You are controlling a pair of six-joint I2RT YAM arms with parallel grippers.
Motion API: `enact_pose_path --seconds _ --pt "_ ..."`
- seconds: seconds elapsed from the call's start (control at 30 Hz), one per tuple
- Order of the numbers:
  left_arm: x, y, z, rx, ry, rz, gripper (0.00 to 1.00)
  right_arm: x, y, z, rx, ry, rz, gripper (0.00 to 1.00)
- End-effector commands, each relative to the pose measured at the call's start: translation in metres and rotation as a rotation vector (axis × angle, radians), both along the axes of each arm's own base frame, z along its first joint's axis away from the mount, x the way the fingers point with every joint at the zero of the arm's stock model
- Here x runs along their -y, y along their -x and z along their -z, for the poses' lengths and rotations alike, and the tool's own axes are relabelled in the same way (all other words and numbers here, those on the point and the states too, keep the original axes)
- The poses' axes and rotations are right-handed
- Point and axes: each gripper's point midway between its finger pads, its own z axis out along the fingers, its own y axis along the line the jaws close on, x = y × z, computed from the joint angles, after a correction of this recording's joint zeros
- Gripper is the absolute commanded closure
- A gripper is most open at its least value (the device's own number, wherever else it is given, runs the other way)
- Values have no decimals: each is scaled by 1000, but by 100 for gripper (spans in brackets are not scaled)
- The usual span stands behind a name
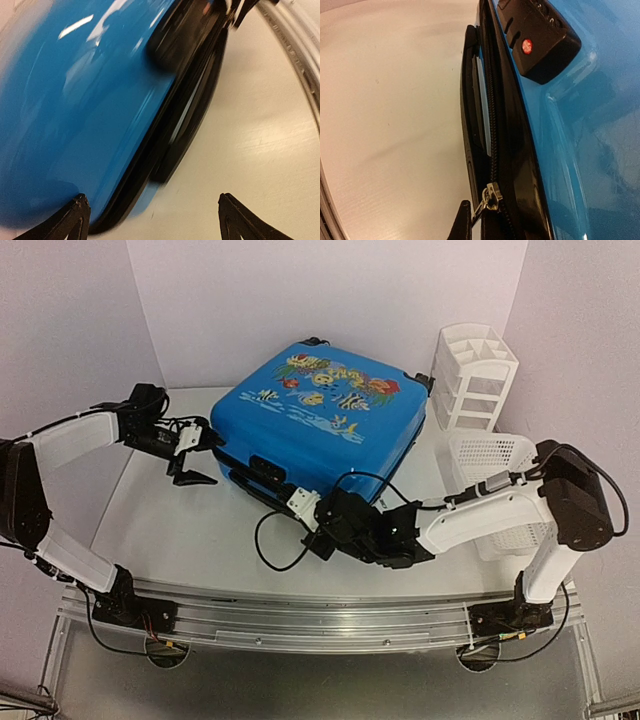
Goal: Open, take out, and arrange the luggage
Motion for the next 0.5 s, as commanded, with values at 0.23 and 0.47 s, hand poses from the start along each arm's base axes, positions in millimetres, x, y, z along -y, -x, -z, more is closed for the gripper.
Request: enact_pose_path --seconds 0.23,0.47 --pt "31 23 -53 27 208 120 13 -69 23 -51 -30 -201 -158 100" --pt "10 23 -47 43 175 102 15 -71 23 -39 -36 -176 -161 100"
